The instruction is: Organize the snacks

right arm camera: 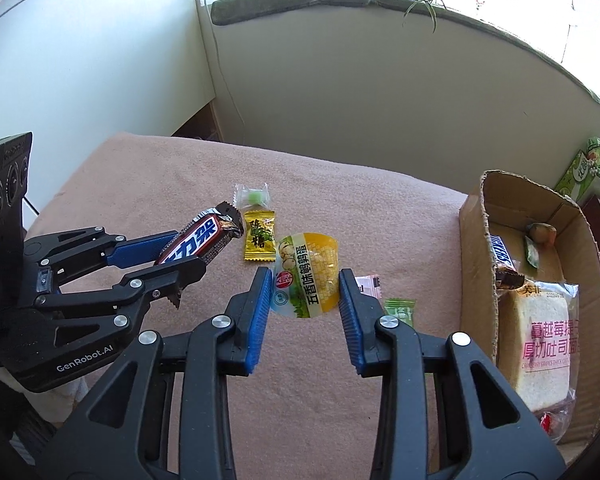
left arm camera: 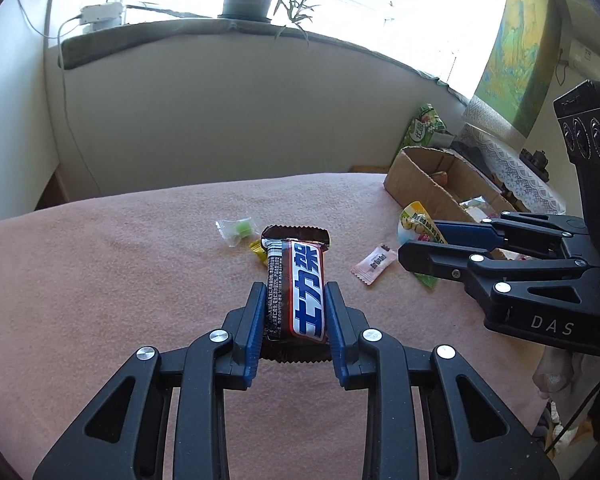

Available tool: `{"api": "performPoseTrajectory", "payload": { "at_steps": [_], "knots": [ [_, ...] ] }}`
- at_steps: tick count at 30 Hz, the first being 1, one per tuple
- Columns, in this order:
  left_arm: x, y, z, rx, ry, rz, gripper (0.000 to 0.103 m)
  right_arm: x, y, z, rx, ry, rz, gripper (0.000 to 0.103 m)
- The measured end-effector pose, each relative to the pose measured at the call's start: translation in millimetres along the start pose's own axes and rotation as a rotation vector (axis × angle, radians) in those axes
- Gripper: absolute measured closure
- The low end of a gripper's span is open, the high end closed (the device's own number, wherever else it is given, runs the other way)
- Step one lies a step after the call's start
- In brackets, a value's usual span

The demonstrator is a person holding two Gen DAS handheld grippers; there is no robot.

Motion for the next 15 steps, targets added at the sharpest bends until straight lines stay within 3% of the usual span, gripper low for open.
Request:
{"api": "performPoseTrajectory", "payload": {
  "at_steps": [7, 15],
  "knots": [
    [-31, -12, 15, -0.044, 0.048, -0.027, 0.076, -19, -4, 47, -0.091, 0.021, -0.018, 0.068],
    [-78, -24, 8, -0.057, 0.110, -0.042, 0.076, -67, 2, 96, -0.158, 0.076, -0.063, 0.068]
  ]
}}
Point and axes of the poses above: each gripper's, at about its wrist camera, not at the fingertips, and z roughly against the way its jaws point, x to its left, y to its underside, the point moved 6 cm from there along -z, roughly the way its jaws point, and after that the axes turned 10 degrees about -x, right-handed, at the moved point
